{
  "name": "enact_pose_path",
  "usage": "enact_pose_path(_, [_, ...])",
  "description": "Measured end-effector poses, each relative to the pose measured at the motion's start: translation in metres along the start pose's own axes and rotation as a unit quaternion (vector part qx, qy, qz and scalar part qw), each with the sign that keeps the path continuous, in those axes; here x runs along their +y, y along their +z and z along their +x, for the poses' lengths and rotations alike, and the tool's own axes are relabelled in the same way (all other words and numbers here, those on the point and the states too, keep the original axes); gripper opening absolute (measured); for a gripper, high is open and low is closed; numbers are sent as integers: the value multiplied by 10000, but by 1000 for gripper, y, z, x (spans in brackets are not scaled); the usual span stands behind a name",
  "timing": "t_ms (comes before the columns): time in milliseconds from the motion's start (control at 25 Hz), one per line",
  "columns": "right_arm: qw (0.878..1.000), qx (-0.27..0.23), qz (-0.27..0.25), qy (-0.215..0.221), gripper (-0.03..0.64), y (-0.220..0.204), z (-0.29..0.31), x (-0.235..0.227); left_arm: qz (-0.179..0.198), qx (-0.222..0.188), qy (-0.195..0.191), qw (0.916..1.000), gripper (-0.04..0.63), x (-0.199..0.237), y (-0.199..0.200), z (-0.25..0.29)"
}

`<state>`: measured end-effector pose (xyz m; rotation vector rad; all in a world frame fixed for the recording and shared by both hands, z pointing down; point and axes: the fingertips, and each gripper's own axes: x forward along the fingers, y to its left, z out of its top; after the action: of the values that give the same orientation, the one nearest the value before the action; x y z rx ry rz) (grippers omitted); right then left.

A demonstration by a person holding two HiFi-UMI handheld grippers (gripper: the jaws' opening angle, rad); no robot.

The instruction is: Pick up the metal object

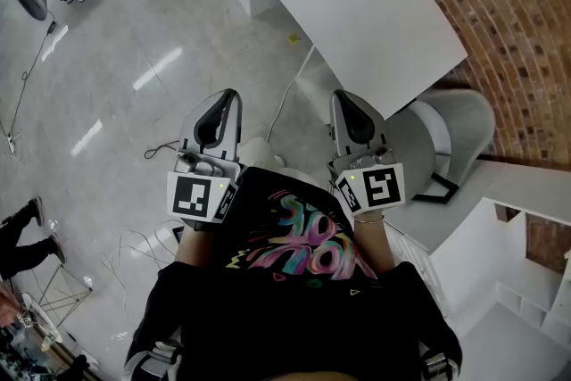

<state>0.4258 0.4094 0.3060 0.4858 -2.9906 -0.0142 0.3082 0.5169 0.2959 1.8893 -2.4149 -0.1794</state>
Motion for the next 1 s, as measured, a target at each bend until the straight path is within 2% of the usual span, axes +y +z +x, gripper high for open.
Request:
enact_pose_path(240, [9999,123,49,109,17,-10,24,-14,32,129,86,9999,34,14,-12,23])
enact_pose_path(480, [9997,218,78,46,17,-17,80,-34,14,203,92,9997,34,53,-18,67])
enact_pose_path(800, [9994,332,83,-100,17,-6,200,-73,-161,45,61,9998,34,141,6,168])
enact_pose_path(1000, [9992,331,65,-220,17,9,283,-90,52,225,-171,9996,34,204,12,223])
